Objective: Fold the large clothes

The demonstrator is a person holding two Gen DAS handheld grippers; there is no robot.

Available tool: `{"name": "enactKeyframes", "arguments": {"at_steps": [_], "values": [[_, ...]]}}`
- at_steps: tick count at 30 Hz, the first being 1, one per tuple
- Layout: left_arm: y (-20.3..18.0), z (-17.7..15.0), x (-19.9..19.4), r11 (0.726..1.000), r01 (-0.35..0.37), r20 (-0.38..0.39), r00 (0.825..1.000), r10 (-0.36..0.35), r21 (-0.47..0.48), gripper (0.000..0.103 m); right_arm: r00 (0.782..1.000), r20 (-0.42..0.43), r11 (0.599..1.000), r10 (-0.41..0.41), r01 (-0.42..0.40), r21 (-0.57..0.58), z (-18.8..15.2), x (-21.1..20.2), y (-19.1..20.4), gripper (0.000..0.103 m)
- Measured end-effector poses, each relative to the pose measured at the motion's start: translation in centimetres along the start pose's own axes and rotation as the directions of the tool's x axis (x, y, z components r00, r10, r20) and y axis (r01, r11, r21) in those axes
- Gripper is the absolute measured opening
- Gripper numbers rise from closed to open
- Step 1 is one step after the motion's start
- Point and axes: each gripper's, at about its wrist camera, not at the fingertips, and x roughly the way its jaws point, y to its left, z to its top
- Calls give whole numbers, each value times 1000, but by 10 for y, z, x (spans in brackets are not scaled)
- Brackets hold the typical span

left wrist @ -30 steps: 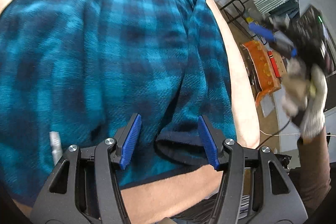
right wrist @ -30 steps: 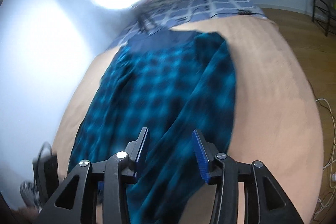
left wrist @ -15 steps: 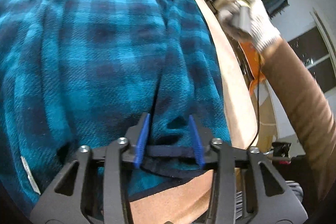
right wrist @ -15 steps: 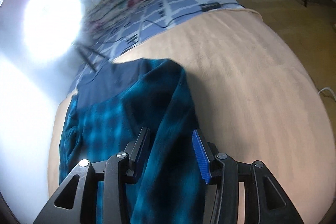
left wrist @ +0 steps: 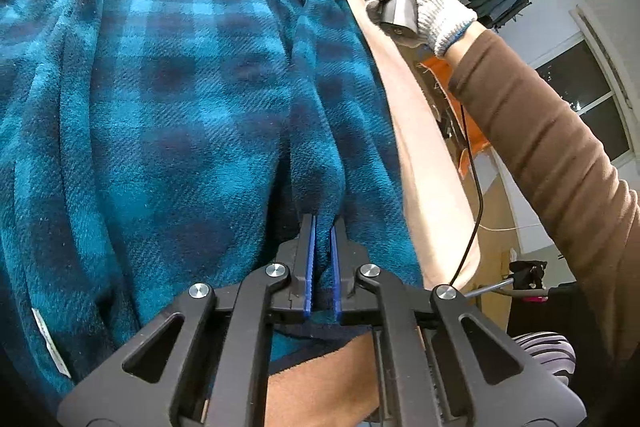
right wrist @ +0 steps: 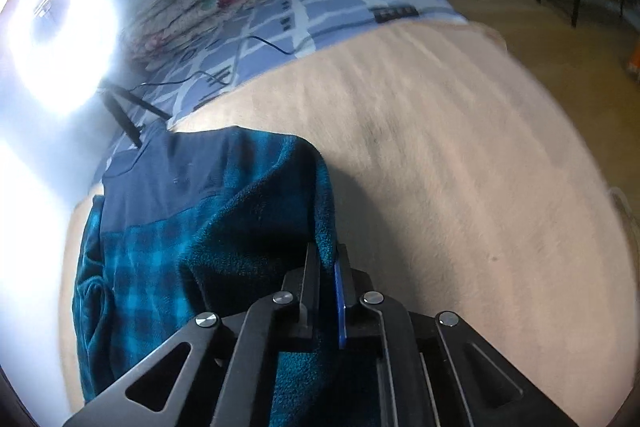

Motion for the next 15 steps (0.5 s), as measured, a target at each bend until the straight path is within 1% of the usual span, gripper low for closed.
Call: {"name": "enactKeyframes", "arguments": {"at_steps": [4, 6, 9, 12, 15], "values": [[-5, -3, -11, 1000, 13, 16, 1000, -13, 11, 4, 998, 47, 998, -34, 37, -59, 5, -31, 19, 2], [-6, -6, -19, 1000, 18, 23, 1000, -18, 16, 4, 997, 72, 994, -39, 46, -101, 8, -50, 38, 2], [-7, -11, -32, 1000, 12, 39, 999, -13, 23, 4, 996, 89, 985, -21, 36, -172, 10, -69, 68, 2], [-6, -15, -46, 1000, 5, 59, 998, -7, 23, 4, 996, 86, 976, 10, 9, -219, 10, -72, 98, 2], [0, -22, -56, 1000, 4, 68, 998, -5, 10, 4, 997, 67, 966, 33, -14, -258, 8, -60, 127, 2]]}}
